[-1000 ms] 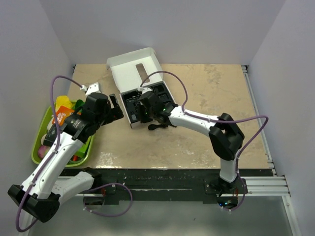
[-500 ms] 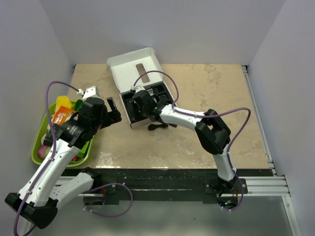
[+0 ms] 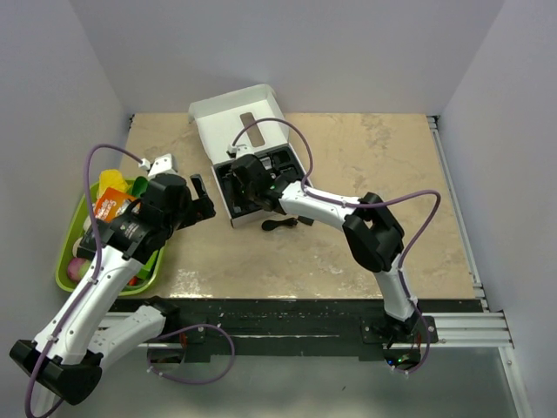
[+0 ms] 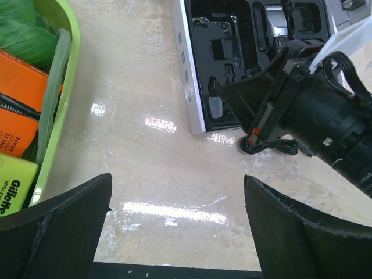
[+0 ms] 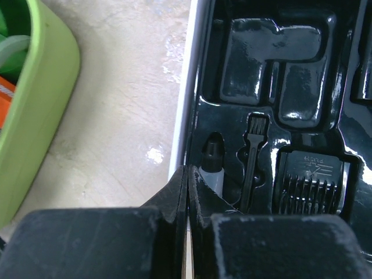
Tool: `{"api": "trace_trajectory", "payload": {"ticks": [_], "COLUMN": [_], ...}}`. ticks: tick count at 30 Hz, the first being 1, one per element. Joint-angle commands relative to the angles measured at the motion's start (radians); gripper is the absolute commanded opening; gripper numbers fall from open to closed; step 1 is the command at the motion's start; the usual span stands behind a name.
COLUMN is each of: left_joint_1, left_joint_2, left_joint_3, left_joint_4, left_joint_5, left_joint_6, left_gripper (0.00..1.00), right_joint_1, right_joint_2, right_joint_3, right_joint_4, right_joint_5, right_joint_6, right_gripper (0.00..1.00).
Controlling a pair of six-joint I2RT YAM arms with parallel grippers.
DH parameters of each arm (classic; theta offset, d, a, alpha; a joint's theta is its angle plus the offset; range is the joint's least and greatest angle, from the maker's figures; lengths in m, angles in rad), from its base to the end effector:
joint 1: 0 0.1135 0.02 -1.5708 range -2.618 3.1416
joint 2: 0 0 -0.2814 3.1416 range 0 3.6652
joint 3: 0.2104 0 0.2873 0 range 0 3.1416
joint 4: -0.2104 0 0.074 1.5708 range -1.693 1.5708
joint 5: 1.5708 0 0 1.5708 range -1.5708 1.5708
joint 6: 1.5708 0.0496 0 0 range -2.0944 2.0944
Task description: Sort the hair-cutting tools
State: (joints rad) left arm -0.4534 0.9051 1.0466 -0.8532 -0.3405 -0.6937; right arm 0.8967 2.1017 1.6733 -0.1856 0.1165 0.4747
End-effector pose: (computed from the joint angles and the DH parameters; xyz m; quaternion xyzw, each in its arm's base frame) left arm 0.1936 -0.0759 0.3550 -0.1774 0.8811 -0.0933 0.4283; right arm 0.3439 0.4212 0.2230 -0.1594 0.8722 0.2510 0.3884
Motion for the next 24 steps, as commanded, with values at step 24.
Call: {"api": "trace_trajectory", "payload": {"ticks": [24], "left_joint_1": [0.005], "left_joint_2": [0.021], "left_joint_3": [0.016], "left_joint_4": [0.042], "left_joint_5": [0.023], "left_joint_6": [0.034], "left_gripper": [0.99], "right_joint_1": [0.002], "right_joint_2": [-0.112], "right_joint_3": [-0.032], "right_joint_4": [0.008], "right_joint_5": [0.147], "right_joint_6": [-0.065], "right_gripper": [0.0]}}
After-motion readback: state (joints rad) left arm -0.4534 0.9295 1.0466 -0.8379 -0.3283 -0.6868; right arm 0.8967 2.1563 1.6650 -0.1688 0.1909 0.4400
